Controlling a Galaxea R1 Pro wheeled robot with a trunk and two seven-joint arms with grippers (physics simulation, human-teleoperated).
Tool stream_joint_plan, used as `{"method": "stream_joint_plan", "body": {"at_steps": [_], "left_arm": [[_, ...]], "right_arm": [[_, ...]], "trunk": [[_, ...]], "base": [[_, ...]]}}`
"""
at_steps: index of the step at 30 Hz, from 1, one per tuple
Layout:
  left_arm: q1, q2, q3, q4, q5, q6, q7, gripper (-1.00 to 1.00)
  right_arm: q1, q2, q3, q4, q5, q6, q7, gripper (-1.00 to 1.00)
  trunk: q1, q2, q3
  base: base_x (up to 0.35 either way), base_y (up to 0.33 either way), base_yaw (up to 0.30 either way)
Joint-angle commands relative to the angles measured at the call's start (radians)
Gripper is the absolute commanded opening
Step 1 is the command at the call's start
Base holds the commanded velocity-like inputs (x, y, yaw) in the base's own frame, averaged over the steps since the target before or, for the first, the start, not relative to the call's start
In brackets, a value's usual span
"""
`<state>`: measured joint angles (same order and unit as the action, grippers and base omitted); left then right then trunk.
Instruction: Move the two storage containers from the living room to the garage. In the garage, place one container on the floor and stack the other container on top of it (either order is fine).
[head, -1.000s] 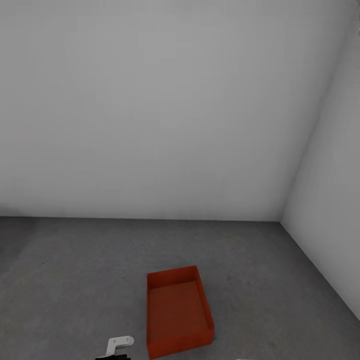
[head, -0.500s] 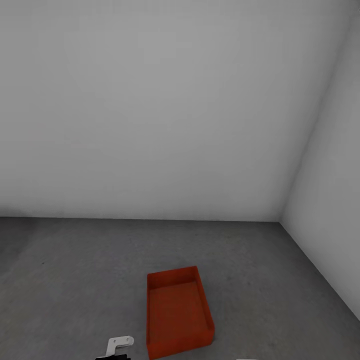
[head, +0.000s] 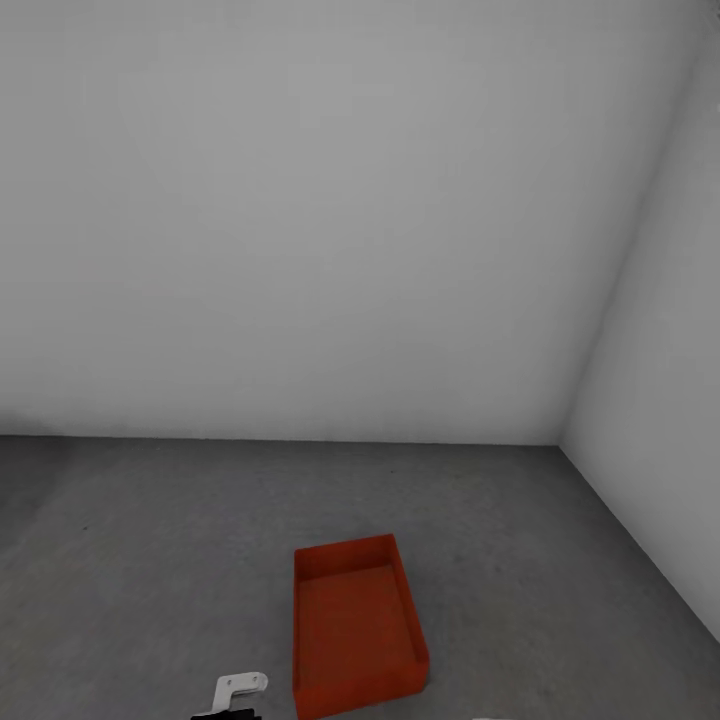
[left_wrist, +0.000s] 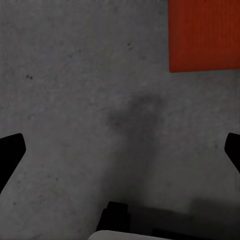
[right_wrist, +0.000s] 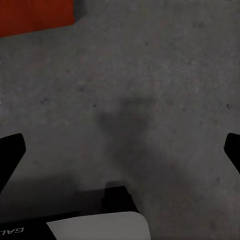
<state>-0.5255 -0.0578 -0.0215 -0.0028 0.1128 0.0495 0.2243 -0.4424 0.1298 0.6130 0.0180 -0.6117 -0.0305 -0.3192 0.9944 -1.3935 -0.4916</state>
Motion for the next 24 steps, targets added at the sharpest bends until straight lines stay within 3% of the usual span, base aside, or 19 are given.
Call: {"method": "stream_joint_plan", "body": {"at_steps": [1,24], "left_arm": [[-0.001,0.000,-0.003,0.000,0.010,0.003,0.003,1.00],[-0.001,0.000,-0.003,0.000,0.010,0.003,0.003,1.00]], "right_arm": [[-0.001,0.002,0.008,0.002,-0.010,-0.003,-0.001,1.00],[-0.001,0.001,0.008,0.002,-0.010,-0.003,-0.001,1.00]], "trunk": [[0.000,-0.001,0.001],[0.000,-0.001,0.036]], "base": [[0.000,0.000,0.000],[0.000,0.000,0.000]]}}
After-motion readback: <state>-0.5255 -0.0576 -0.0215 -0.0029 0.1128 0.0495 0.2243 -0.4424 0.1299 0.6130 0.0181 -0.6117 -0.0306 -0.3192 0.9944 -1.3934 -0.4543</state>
